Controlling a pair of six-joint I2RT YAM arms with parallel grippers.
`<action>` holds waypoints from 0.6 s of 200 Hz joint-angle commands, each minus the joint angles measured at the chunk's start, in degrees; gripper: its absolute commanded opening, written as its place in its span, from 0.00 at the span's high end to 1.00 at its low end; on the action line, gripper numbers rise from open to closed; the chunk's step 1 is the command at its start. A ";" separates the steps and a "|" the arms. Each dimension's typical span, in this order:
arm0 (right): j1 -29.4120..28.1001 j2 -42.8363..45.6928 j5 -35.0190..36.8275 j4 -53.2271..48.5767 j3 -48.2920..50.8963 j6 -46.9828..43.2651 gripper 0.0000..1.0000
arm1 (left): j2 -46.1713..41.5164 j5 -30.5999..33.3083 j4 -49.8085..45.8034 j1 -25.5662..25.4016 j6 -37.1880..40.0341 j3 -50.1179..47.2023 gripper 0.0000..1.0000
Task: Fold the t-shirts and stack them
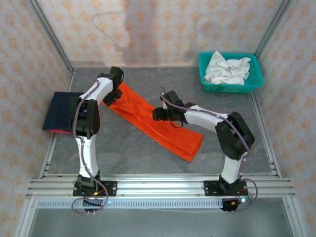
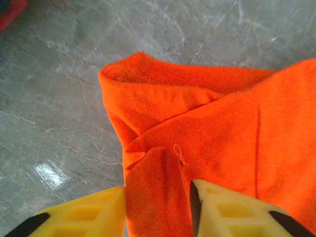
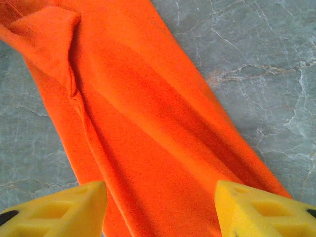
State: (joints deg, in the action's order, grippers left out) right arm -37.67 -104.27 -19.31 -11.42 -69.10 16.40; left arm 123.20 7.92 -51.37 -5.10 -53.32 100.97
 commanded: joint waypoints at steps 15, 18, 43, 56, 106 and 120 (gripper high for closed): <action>0.14 2.91 2.60 -0.31 3.16 -0.05 0.41 | 3.88 -0.94 -1.41 0.36 -1.53 4.28 0.91; 0.11 2.93 2.61 -0.29 3.26 0.07 0.41 | 4.18 -0.91 -1.71 0.36 -1.34 4.79 0.93; 0.14 2.50 2.27 0.21 3.75 1.05 0.41 | 5.69 -0.03 -3.81 0.19 -0.07 7.36 0.96; 0.10 2.36 2.09 0.79 3.80 1.57 0.41 | 6.87 -0.23 -4.35 0.27 0.43 8.21 0.92; 0.22 2.91 4.89 0.24 3.21 1.93 0.41 | 14.89 -3.76 -4.85 0.71 2.88 12.67 0.72; 0.23 2.31 5.64 -0.28 2.34 1.33 0.41 | 14.65 -4.93 -2.45 0.71 3.31 11.10 0.66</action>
State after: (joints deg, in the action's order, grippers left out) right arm -37.67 -103.74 -16.93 -11.46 -65.71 17.93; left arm 135.37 5.89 -54.04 -5.10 -51.33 113.14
